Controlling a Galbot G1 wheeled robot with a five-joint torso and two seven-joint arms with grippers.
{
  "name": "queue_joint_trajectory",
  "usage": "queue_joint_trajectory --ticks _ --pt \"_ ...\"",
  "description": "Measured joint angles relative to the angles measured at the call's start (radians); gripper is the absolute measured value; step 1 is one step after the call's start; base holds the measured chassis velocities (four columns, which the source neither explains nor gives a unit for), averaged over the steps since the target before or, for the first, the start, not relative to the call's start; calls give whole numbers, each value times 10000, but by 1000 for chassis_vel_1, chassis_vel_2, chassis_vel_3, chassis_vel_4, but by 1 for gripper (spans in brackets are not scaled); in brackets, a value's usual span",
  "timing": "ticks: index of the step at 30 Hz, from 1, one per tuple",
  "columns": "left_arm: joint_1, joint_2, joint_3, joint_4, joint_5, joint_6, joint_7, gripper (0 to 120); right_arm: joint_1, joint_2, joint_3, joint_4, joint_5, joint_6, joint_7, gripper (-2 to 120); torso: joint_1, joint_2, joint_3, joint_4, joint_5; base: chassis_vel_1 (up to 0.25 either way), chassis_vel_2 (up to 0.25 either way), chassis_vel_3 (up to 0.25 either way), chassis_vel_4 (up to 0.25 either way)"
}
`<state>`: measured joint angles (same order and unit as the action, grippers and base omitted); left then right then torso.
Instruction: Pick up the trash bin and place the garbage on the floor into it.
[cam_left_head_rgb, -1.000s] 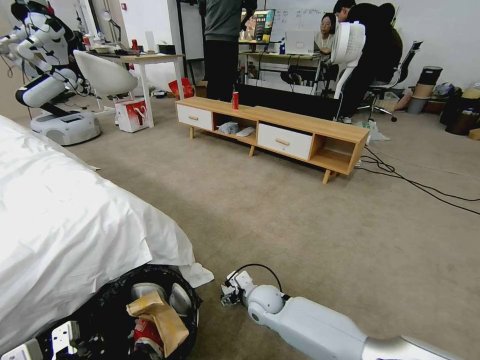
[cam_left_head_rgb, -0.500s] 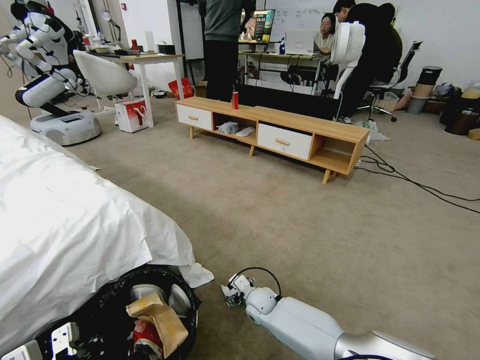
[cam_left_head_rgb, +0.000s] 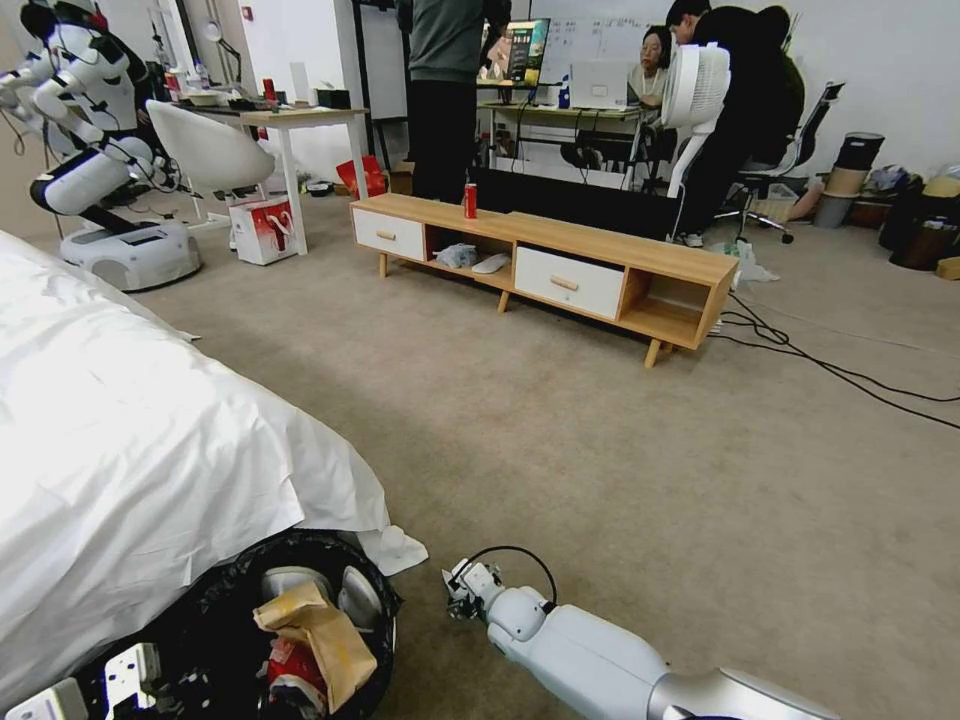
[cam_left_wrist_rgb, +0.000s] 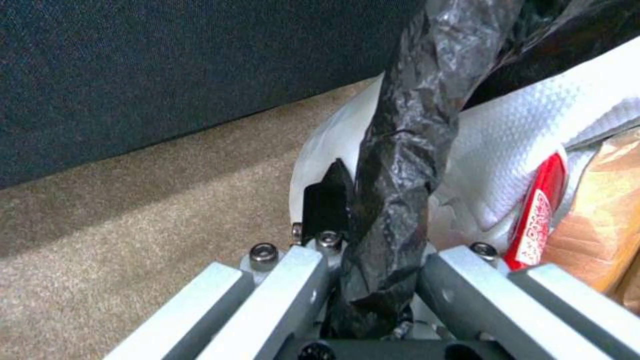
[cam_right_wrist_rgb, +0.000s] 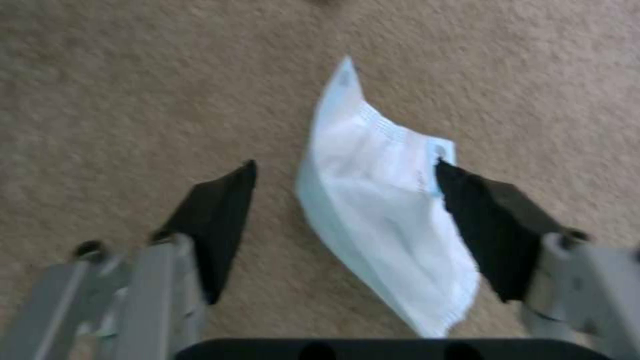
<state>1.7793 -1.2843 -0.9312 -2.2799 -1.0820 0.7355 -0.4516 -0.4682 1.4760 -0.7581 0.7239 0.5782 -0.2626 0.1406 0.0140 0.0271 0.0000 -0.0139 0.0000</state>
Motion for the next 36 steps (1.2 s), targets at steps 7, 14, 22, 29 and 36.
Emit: queue_joint_trajectory --ticks 7,14,22,29,36 --pt "6 3 11 3 0 0 -3 0 -53 147 -38 -272 -134 136 -94 44 0 0 0 0 0 0 0 0 0" --pt "66 2 18 -69 0 0 -5 0 -229 158 84 -719 -336 245 -210 18 1 0 0 0 0 0 0 0 0" --pt "215 -2 24 -193 3 0 -10 0 -374 208 617 -1387 -855 518 -537 8 0 2 -2 6 6 0 0 0 0" --pt "160 -69 102 -195 58 0 -19 0 -522 -217 689 -948 -815 502 -495 0 0 2 -2 2 4 0 0 0 0" --pt "145 -98 120 -164 113 0 -17 0 -607 -917 513 389 -140 183 -127 0 1 0 1 -6 -5 0 0 0 0"
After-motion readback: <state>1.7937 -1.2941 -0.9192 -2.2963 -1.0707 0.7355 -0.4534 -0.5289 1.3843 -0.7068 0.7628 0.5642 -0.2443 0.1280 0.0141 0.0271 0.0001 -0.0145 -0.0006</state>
